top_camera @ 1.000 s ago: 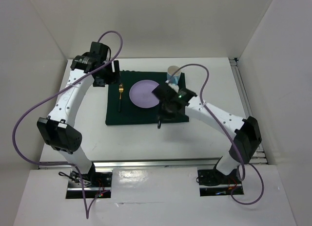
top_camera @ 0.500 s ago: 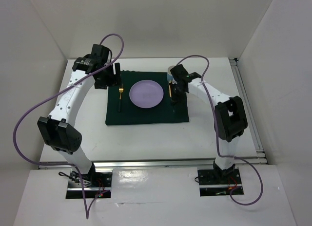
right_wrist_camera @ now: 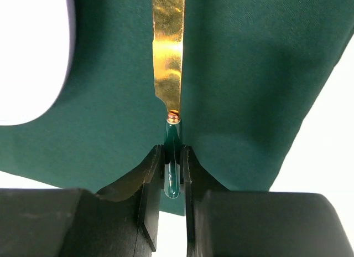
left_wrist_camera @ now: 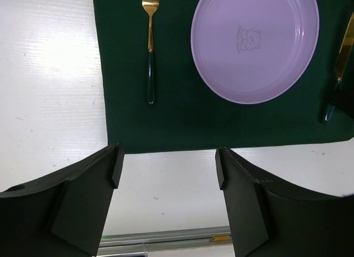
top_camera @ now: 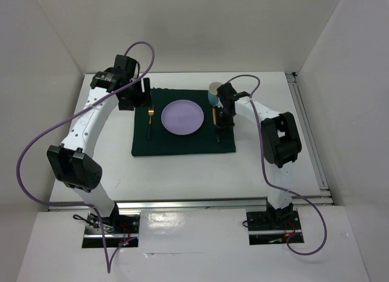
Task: Set the dinner table for one person
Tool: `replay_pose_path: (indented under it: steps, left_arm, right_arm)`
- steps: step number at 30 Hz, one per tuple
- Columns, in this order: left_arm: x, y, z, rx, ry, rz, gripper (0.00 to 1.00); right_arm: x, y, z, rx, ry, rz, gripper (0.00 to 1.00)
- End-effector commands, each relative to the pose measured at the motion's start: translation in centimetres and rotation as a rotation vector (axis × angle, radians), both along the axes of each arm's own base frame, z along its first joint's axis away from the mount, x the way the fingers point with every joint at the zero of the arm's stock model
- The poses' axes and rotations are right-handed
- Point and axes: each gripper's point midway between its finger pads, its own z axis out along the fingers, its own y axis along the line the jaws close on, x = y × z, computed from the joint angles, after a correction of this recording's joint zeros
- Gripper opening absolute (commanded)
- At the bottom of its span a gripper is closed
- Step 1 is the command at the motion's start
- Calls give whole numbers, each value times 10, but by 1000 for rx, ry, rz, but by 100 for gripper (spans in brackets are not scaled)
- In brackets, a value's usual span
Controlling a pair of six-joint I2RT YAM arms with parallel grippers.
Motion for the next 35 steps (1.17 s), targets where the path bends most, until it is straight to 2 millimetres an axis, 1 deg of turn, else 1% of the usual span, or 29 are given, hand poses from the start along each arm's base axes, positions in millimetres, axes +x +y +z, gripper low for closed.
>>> replay_pose_path:
  steps: [1,3,4,5,6,8,10,11,12,13,14,15,16,18,19,20,21,22,23,24,25,26,27,28,29,31,32,34,35]
  left_arm:
    - [2,-5,-2,-24,1,0,84]
    - [2,-5,-2,-24,1,0,84]
    - [3,-6,-5,-22,10,0,84]
    - [3,-6,-5,-22,10,0,84]
    - [2,-9,-5,-22,10,-9,84]
    - [2,-9,-5,-22,10,-9,84]
    - [2,-9,-5,-22,10,-9,84]
    - [2,-9,-5,-22,10,-9,84]
    - [2,-9,-5,-22,10,-9,84]
    - [2,-9,-5,-22,10,-9,84]
    - [2,-9,-5,-22,10,-9,84]
    - [1,-9,-2,-24,1,-9,84]
    - [-1,-8,-3,-22,10,-9,84]
    - [0,-7,-3,-15,8,-4,84]
    - [-4,-6,-1,-15,8,-4,84]
    - [-4,-6,0,-15,8,-4,84]
    - [-3,-6,6,-19,-9,-4,84]
    - [-3,-6,6,-19,-10,-4,84]
    - [-4,-8,13,-30,-26,-9,86]
    - [-3,-8,18,-35,-47,-10,86]
    - [-1,-11,19,-54,-52,-7,86]
    - [-2,-13,33,-75,-91,-17,87]
    - [-2,-14,39,-86,-111,-11,87]
    - [-1,-19,46,-111,-136,-27,87]
    - [-2,-20,52,-122,-155,-34,88]
    - [-3,-24,71,-158,-214,-44,88]
    - [-6,-23,71,-158,-216,-44,88]
    - [-7,-25,81,-173,-253,-53,89]
    - [-7,-25,81,-173,-253,-53,89]
  right_arm:
    - [20,15,13,76,-51,-38,5]
    - [23,16,11,79,-48,-48,6]
    - [20,14,4,66,-22,-66,9]
    - [23,15,7,70,-32,-66,12]
    - [20,15,1,65,-10,-75,12]
    - [18,13,-4,52,8,-89,19]
    - [18,13,-4,56,11,-99,35]
    - [15,12,-7,55,21,-107,46]
    - [16,13,-2,59,12,-107,55]
    - [18,12,2,57,0,-119,67]
    - [18,12,2,57,0,-119,72]
    - [16,9,8,50,-5,-133,77]
    - [15,11,23,50,-26,-127,81]
    - [20,7,47,43,-77,-139,89]
    - [21,3,69,42,-128,-150,92]
    - [22,-1,85,39,-164,-160,94]
    - [23,-5,100,36,-204,-171,99]
    - [20,-10,111,32,-232,-206,100]
    - [17,-24,133,27,-287,-260,100]
    - [20,-46,143,-32,-341,-344,100]
    - [15,-59,150,-43,-352,-414,100]
    - [8,-88,162,-81,-381,-494,100]
    - [3,-100,166,-90,-387,-534,100]
    - [-7,-122,172,-103,-386,-593,100]
    - [-13,-136,173,-129,-391,-634,100]
    - [-24,-151,176,-143,-393,-667,100]
    - [-34,-164,176,-157,-400,-699,100]
    - [-43,-174,178,-163,-415,-705,100]
    - [-52,-179,178,-161,-421,-717,100]
